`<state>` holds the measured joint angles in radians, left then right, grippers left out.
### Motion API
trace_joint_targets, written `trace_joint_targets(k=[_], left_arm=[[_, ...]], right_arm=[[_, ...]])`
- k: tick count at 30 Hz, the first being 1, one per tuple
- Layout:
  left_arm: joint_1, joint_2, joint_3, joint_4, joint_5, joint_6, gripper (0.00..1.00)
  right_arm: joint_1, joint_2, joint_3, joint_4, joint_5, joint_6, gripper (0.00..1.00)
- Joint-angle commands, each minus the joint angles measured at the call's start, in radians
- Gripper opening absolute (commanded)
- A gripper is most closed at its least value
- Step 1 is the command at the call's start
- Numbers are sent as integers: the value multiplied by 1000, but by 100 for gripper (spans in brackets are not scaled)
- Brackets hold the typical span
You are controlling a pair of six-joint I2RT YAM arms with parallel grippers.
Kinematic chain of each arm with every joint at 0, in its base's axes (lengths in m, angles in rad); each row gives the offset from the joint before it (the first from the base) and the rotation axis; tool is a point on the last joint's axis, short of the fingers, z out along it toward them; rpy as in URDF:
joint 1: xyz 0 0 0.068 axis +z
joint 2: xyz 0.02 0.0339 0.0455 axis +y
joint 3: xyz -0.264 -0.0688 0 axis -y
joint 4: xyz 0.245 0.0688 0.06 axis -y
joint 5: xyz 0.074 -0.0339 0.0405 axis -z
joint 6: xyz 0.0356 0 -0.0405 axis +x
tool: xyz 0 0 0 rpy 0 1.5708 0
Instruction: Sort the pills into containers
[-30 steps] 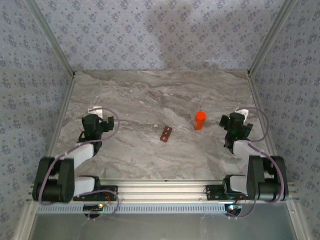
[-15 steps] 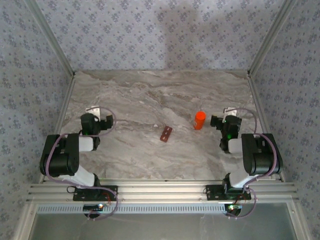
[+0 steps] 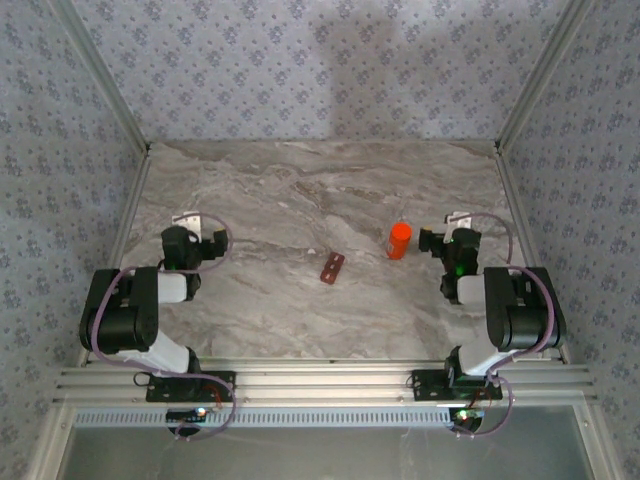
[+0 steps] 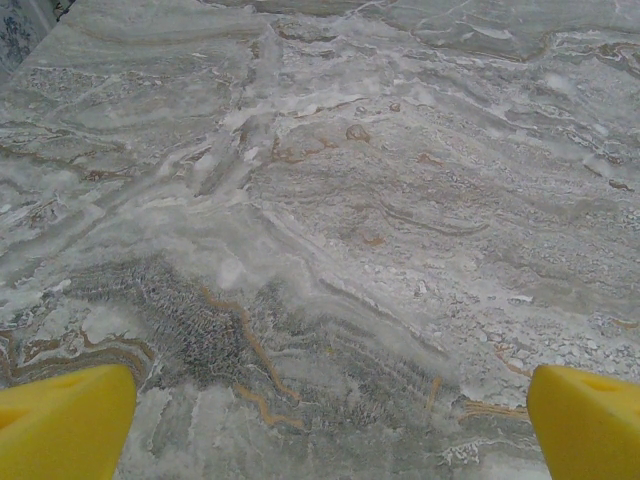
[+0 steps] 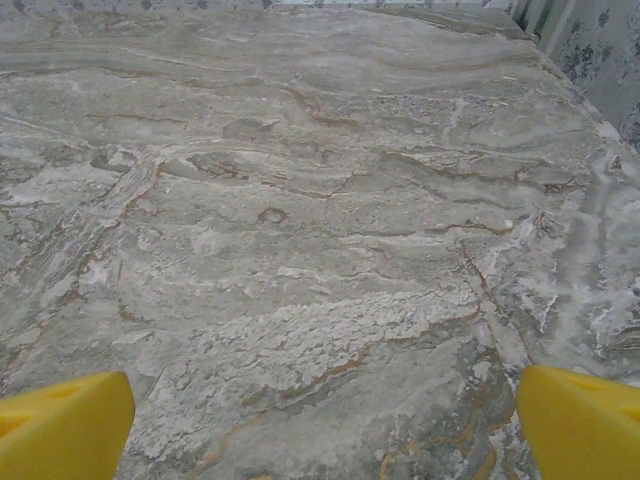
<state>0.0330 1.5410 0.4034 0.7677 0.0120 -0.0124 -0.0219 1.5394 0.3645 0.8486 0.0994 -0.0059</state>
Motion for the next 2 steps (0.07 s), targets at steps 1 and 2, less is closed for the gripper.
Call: trace_joint_targets(k=[1,2], left_arm=[[6,-2,16,37,17,-11,100],[6,-3,13,42,17,-12,100]], right_arm=[[-7,-8,18,-1,-35,-8,100],[-7,-12,13,5,-36,-8,100]])
